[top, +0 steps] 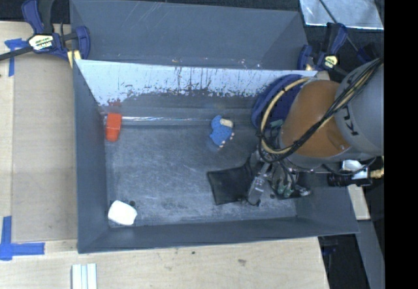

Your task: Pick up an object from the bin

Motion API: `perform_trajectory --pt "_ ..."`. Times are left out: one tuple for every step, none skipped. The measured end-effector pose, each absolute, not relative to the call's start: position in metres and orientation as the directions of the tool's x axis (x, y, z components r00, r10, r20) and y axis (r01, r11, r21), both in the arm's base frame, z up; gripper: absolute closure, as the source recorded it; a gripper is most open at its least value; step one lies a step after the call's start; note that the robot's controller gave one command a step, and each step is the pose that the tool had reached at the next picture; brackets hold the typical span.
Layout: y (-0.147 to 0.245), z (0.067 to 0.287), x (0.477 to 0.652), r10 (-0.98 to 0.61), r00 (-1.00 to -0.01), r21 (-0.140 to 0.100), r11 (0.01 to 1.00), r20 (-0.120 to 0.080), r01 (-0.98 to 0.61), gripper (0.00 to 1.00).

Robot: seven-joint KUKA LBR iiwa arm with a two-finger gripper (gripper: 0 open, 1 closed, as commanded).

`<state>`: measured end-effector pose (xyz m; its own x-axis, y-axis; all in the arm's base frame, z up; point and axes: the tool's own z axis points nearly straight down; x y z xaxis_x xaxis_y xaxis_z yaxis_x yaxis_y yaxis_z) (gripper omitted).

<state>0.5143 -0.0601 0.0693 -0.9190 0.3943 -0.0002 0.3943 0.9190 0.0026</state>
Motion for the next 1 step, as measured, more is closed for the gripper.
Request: perform_trajectory --pt "-0.0607 0.07 0.5151 0.395 -0.919 0.003 0.919 -0.003 0.395 1.0"
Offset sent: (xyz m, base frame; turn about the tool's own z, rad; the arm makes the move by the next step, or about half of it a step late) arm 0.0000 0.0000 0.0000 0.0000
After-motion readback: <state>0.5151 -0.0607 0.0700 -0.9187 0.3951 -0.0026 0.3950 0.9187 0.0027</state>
